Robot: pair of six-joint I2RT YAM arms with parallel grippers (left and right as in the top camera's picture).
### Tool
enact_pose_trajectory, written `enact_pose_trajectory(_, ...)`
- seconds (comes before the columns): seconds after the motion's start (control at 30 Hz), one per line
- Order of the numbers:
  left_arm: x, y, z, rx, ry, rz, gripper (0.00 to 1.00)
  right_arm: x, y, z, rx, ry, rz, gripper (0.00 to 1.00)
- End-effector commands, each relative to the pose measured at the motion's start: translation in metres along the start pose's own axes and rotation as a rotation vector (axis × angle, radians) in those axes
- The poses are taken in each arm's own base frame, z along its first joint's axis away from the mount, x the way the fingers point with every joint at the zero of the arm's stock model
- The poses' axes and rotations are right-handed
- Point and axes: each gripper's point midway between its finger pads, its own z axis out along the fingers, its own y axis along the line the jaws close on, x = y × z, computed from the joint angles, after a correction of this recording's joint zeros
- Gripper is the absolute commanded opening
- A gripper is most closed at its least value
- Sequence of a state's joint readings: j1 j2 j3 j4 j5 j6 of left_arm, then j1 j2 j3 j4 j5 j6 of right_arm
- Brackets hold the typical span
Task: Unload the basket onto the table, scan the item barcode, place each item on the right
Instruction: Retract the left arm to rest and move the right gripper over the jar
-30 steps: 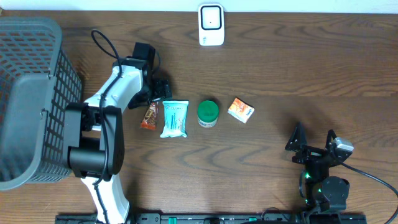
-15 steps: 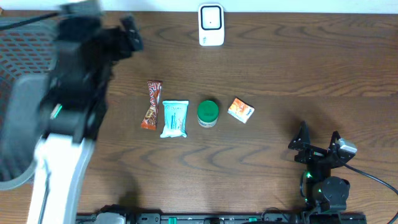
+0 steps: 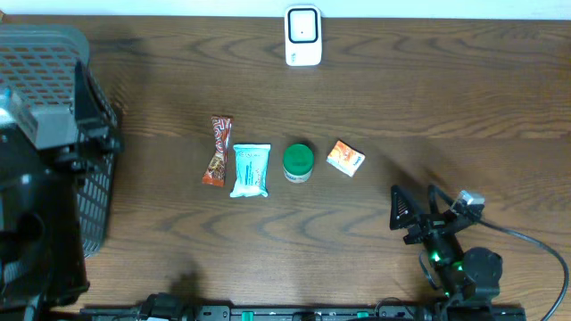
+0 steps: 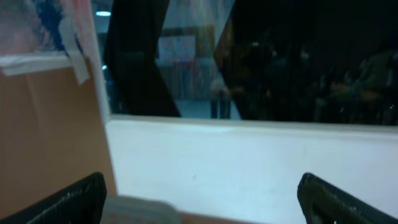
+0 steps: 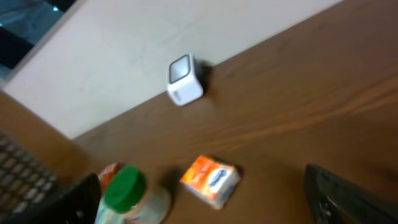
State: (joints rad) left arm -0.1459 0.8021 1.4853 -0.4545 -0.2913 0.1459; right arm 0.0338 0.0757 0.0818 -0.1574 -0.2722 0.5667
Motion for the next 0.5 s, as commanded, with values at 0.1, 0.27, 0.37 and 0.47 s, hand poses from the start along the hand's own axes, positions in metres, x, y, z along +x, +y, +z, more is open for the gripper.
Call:
enact_pose_trajectory(0.1, 0.004, 0.008, -0.004, -0.038, 0.015, 0.049, 0.98, -0.033, 0.046, -0.002, -0.018, 0.138, 0.007, 0.99)
enact_pose_trajectory(0.27, 0.005, 0.008, -0.004, -0.038, 0.016, 0.049, 0.98, -0.018, 0.071, 0.015, 0.036, 0.476, -0.064, 0.99)
enact_pose_trajectory(0.37, 0.004, 0.009, -0.005, -0.039, 0.013, 0.048, 0.98, 0.003, 0.088, 0.024, 0.049, 0.76, -0.189, 0.99)
enact_pose_trajectory(0.47, 0.001, 0.01, -0.009, -0.039, 0.003, 0.045, 0.98, 0.023, 0.098, 0.03, 0.05, 1.029, -0.315, 0.99)
